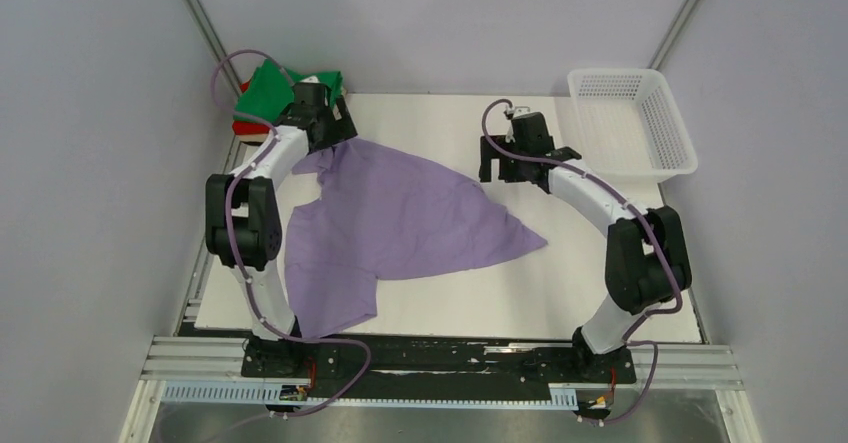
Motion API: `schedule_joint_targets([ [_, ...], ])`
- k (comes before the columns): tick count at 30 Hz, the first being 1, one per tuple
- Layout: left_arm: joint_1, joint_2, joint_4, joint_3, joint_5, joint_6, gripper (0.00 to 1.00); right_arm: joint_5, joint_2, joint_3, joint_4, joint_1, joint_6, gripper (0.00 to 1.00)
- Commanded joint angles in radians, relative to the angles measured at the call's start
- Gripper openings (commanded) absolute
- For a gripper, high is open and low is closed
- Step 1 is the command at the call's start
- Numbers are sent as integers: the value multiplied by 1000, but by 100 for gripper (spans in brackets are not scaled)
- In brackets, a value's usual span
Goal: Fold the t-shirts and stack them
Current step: Flatten out the tshirt
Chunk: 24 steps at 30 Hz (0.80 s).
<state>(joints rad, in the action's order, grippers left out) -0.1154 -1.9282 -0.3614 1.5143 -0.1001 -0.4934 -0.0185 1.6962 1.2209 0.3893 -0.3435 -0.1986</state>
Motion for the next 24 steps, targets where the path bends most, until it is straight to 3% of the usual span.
schedule_joint_targets([
  [1,1,157,8,27,82,-33,100,118,-134,23,-23,6,-81,100],
  [4,-8,267,-5,-87,153,-51,100,79,-212,-58,-38,6,-148,100],
  [11,-128,531,6,-443,193,-108,100,-287,-225,-201,-75,-10,-178,100],
  [18,-180,617,97,-737,357,-186,100,-264,-204,-365,-157,-32,-250,100],
  [24,-181,492,162,-774,360,-208,100,-111,-101,-394,-159,-15,-329,100],
])
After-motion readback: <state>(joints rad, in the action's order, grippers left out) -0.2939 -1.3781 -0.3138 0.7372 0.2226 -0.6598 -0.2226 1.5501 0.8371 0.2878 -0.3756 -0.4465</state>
